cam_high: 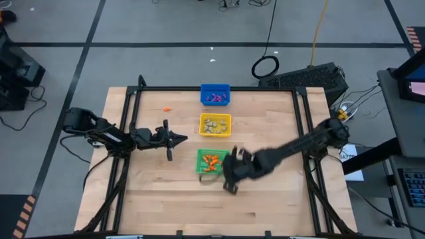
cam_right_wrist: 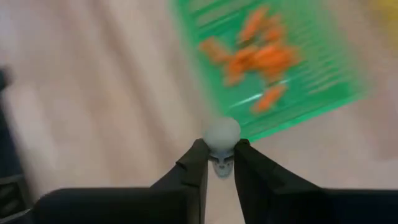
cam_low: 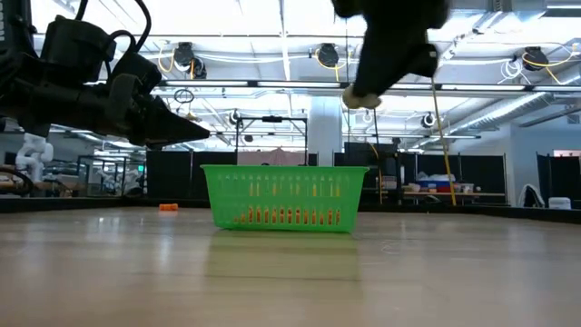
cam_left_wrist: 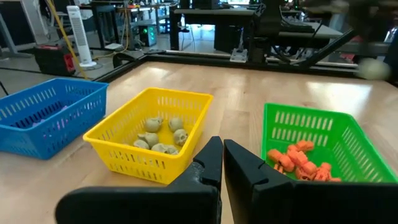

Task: Sort Halloween decoration
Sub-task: Put the skull toy into the yellow bin

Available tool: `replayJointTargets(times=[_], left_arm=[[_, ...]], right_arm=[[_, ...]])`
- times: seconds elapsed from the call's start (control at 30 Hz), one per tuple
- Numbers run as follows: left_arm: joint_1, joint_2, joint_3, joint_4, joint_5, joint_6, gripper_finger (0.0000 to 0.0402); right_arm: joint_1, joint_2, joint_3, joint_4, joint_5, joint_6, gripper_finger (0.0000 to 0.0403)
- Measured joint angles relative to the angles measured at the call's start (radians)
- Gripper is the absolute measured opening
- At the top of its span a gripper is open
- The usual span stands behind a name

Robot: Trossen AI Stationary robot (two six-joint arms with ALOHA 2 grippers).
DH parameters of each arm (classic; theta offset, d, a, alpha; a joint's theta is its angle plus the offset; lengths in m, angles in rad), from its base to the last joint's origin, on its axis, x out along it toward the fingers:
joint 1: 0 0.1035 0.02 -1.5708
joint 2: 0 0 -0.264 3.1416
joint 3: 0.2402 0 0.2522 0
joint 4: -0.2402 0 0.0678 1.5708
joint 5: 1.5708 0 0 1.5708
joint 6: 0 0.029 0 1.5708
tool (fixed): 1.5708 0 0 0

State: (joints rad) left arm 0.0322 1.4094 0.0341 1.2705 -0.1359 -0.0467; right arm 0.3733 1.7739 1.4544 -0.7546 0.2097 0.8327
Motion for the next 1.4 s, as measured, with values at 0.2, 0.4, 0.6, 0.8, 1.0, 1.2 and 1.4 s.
replayJointTargets(times=[0.2, 0.4, 0.6, 0.8, 1.0, 1.2, 1.4], left_arm=[[0.000, 0.000, 0.000, 0.000, 0.000, 0.000, 0.0015], [0.000, 0.000, 0.001, 0.000, -0.001, 0.000, 0.0015], [0.000, 0.000, 0.013, -0.003, -0.008, 0.001, 0.0015], [0.000, 0.000, 0.029, -0.067, -0.008, 0.001, 0.0015], [0.000, 0.000, 0.035, -0.095, -0.019, 0.001, 0.0015], [0.000, 0.000, 0.035, -0.098, -0.019, 0.001, 0.0015], [0.000, 0.000, 0.035, -0.098, -0.019, 0.000, 0.0015]], right_arm=[[-0.245, -0.017, 0.001, -0.048, -0.002, -0.242, 0.0049], [-0.470, -0.001, 0.001, 0.008, -0.029, -0.491, 0.0049], [-0.604, 0.050, 0.002, 0.125, -0.097, -0.660, 0.0049], [-0.659, 0.124, 0.001, 0.163, -0.137, -0.717, 0.0049], [-0.682, 0.181, 0.000, 0.166, -0.137, -0.735, 0.0049], [-0.688, 0.208, 0.001, 0.183, -0.136, -0.767, 0.0050], [-0.680, 0.206, 0.001, 0.203, -0.134, -0.783, 0.0079]])
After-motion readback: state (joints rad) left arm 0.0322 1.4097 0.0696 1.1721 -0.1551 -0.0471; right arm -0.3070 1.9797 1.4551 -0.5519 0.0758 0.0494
